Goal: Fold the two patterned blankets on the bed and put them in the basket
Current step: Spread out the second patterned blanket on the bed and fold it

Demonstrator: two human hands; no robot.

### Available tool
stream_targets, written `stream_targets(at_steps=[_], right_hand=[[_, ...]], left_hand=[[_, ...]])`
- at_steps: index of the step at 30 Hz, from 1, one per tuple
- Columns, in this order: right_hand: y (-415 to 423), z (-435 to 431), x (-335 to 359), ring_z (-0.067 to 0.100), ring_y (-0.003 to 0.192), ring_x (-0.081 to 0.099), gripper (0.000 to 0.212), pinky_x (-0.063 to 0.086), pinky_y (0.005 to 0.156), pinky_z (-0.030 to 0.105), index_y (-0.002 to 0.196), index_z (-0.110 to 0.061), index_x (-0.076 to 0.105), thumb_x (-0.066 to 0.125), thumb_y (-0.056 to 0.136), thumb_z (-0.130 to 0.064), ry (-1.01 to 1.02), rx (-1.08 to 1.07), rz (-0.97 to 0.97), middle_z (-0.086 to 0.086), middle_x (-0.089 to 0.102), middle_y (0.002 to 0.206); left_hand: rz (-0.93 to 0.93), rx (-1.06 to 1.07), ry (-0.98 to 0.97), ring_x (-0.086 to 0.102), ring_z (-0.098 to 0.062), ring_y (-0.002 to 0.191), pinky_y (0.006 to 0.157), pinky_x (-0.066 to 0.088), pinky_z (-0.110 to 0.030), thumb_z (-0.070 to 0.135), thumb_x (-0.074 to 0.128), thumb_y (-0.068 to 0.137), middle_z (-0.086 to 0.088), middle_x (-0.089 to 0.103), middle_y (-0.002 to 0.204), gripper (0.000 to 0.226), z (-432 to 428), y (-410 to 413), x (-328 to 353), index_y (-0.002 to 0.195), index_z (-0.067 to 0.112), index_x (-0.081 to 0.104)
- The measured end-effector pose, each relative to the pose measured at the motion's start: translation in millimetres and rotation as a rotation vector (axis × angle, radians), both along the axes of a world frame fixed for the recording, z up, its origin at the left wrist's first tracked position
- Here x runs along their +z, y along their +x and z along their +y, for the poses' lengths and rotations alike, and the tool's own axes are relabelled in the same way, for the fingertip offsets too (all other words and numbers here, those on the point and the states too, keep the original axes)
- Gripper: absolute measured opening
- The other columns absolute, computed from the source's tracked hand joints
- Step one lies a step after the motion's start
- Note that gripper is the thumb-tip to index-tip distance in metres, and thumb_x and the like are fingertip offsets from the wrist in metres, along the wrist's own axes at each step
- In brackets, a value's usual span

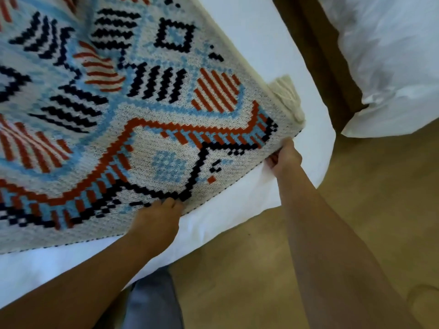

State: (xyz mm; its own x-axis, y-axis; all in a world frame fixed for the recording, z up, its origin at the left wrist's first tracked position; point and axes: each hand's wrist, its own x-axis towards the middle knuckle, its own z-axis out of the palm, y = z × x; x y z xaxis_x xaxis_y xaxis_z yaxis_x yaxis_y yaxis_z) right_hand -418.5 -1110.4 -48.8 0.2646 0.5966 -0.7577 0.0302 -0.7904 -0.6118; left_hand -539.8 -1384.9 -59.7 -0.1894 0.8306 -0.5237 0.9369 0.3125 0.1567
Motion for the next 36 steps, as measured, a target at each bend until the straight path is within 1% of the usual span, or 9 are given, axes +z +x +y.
stream_targets(at_steps=[4, 8, 12, 15, 18, 22, 25, 30, 36], right_hand=[[-15.5, -28.4, -1.4, 0.022, 0.082, 0.064, 0.033, 0.056, 0.075, 0.036, 0.078, -0.011, 0.053, 0.058, 0.087, -0.042, 0.001, 0.112, -0.048, 0.009, 0.066, 0.098], [-50.1, -89.6, -4.1, 0.016, 0.064, 0.045, 0.046, 0.048, 0.082, 0.040, 0.101, -0.005, 0.054, 0.062, 0.083, -0.047, -0.046, 0.225, -0.100, 0.001, 0.050, 0.075], [-86.4, -170.2, -8.3, 0.014, 0.072, 0.053, 0.041, 0.045, 0.068, 0.026, 0.105, -0.004, 0.057, 0.067, 0.083, -0.037, -0.113, 0.214, 0.009, 0.000, 0.054, 0.082], [-114.2, -235.2, -7.1, 0.022, 0.079, 0.058, 0.041, 0.049, 0.071, 0.032, 0.106, -0.001, 0.057, 0.068, 0.082, -0.032, -0.151, 0.191, 0.045, 0.001, 0.056, 0.085], [-148.5, -300.3, -1.5, 0.029, 0.097, 0.064, 0.034, 0.055, 0.081, 0.041, 0.108, 0.002, 0.059, 0.065, 0.085, -0.022, -0.123, 0.219, 0.087, 0.010, 0.064, 0.106], [-204.9, -385.1, 9.7, 0.021, 0.068, 0.057, 0.018, 0.054, 0.060, 0.032, 0.083, -0.009, 0.052, 0.067, 0.085, -0.020, -0.182, 0.236, 0.127, 0.008, 0.054, 0.077], [-250.5, -450.5, 8.9, 0.018, 0.061, 0.056, 0.021, 0.053, 0.056, 0.028, 0.097, -0.005, 0.052, 0.065, 0.086, -0.019, -0.218, 0.328, 0.156, 0.009, 0.055, 0.073], [-321.4, -546.2, 2.6, 0.015, 0.056, 0.059, 0.016, 0.052, 0.056, 0.023, 0.086, -0.004, 0.058, 0.059, 0.090, -0.019, -0.215, 0.482, 0.216, 0.007, 0.062, 0.069], [-390.5, -624.7, 0.0, 0.014, 0.055, 0.058, 0.021, 0.051, 0.055, 0.021, 0.100, 0.000, 0.061, 0.057, 0.091, -0.018, -0.207, 0.597, 0.249, 0.005, 0.063, 0.070]], left_hand=[[-0.047, 0.065, -0.004, 0.045, -0.020, 0.117, 0.087, 0.044, -0.030, 0.027, 0.038, 0.095, -0.003, 0.042, 0.133, 0.048, -4.4, -1.9, 3.0, 0.140, 0.019, 0.025], [-0.031, 0.085, -0.052, 0.043, -0.022, 0.120, 0.090, 0.041, -0.033, 0.025, 0.041, 0.093, -0.004, 0.041, 0.137, 0.045, -29.4, -25.3, 8.0, 0.136, 0.018, 0.031], [0.046, 0.126, -0.041, 0.038, -0.025, 0.121, 0.093, 0.036, -0.037, 0.021, 0.041, 0.092, -0.006, 0.039, 0.135, 0.045, -82.1, -71.0, 15.3, 0.136, 0.019, 0.032], [0.101, 0.188, -0.022, 0.036, -0.027, 0.122, 0.098, 0.032, -0.040, 0.020, 0.046, 0.088, -0.007, 0.040, 0.132, 0.044, -136.6, -106.7, 20.3, 0.131, 0.018, 0.036], [0.168, 0.255, -0.025, 0.037, -0.029, 0.123, 0.100, 0.032, -0.043, 0.020, 0.050, 0.087, -0.008, 0.041, 0.133, 0.047, -198.2, -142.1, 22.2, 0.131, 0.017, 0.035], [0.258, 0.316, -0.008, 0.038, -0.029, 0.124, 0.098, 0.033, -0.042, 0.018, 0.047, 0.087, -0.009, 0.038, 0.137, 0.050, -284.3, -185.2, 18.5, 0.134, 0.014, 0.031], [0.308, 0.347, 0.009, 0.035, -0.027, 0.126, 0.101, 0.028, -0.042, 0.019, 0.043, 0.088, -0.009, 0.035, 0.140, 0.051, -343.5, -219.5, 14.6, 0.136, 0.012, 0.027], [0.411, 0.422, -0.010, 0.025, -0.028, 0.133, 0.107, 0.023, -0.046, 0.013, 0.045, 0.087, -0.010, 0.027, 0.146, 0.057, -426.4, -291.0, 8.6, 0.138, 0.011, 0.021], [0.478, 0.530, -0.055, 0.013, -0.030, 0.138, 0.109, 0.017, -0.052, 0.011, 0.045, 0.088, -0.012, 0.014, 0.151, 0.068, -495.8, -364.3, 3.1, 0.144, 0.011, 0.007]])
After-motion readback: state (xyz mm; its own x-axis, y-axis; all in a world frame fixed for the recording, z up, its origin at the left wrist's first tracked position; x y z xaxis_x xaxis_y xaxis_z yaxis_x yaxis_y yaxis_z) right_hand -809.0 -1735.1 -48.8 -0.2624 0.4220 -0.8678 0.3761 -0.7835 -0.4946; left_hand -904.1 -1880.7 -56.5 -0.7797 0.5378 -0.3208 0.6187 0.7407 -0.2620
